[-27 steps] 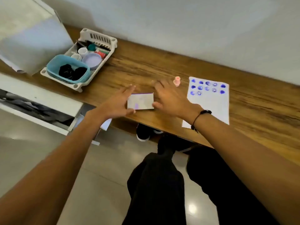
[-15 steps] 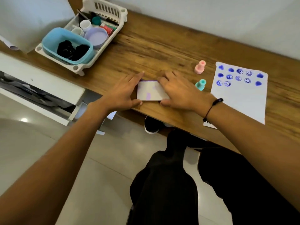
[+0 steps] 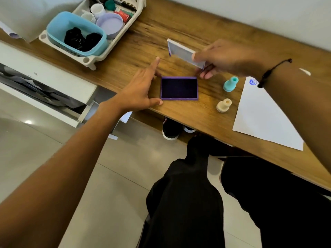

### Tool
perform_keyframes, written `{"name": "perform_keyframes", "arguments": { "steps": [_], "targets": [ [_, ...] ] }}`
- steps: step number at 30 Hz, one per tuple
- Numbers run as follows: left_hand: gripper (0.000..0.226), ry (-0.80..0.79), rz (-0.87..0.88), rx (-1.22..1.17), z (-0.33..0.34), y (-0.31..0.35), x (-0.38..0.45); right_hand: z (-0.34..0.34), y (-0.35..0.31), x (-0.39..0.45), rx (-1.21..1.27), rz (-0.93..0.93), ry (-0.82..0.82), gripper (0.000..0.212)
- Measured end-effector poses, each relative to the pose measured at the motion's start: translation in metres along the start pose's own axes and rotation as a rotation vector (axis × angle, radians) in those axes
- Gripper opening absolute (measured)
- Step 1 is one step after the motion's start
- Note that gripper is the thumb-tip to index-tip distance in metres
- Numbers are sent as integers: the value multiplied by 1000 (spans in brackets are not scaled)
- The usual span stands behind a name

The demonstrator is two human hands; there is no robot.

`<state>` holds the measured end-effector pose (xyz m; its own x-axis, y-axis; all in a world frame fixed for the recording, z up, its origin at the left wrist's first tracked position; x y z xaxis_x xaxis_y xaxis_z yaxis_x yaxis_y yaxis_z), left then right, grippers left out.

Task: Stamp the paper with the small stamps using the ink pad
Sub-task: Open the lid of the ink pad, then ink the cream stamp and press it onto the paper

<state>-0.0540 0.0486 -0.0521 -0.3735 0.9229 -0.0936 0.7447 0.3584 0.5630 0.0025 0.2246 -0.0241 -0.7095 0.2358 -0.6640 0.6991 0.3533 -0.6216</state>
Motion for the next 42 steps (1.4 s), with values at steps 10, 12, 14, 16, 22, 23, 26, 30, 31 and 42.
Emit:
{"name": "perform_keyframes", "arguments": {
  "steps": [10, 12, 14, 16, 22, 23, 26, 30, 31, 42],
  "targets": [
    [105, -5, 10, 40, 2, 3, 5, -7, 13, 22, 115, 172, 82, 20],
    [105, -10, 6, 52, 2, 3, 6, -10, 12, 24, 15, 156, 150, 10],
    [104, -13, 3, 61, 2, 5, 6, -11, 11, 26, -82, 142, 207, 13],
    [104, -16, -5, 67, 2, 5, 6, -11, 7, 26, -164, 145, 256, 11],
    [102, -14, -15, 138, -1, 14, 6, -10, -17, 3, -563, 1, 451, 24],
    [101, 6, -10, 158, -4, 20, 6, -13, -22, -8, -596, -66, 521, 24],
    [89, 111, -2, 145, -12, 45, 7, -13, -20, -46, -656, -209, 586, 24],
    [60, 235, -44, -7, -9, 86, 20, 16, 28, -77, -817, 14, 391, 33],
    [56, 236, -79, -68, -5, 93, 26, 23, 35, -79, -836, 31, 386, 29],
    [23, 431, -520, -1056, 51, 109, 11, 10, 67, -97, 472, -20, 372, 12]
  ]
}}
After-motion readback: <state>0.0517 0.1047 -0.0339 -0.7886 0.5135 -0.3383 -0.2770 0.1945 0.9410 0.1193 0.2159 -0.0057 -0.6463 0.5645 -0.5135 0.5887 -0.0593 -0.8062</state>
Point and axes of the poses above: each hand's wrist, its own x-axis towards the middle knuckle, its own z-axis out of the palm, y = z × x, the point moved 7 cm from there along x, towards the middle knuckle, and after that the axes turned 10 degrees about z, right-handed, at the moved point
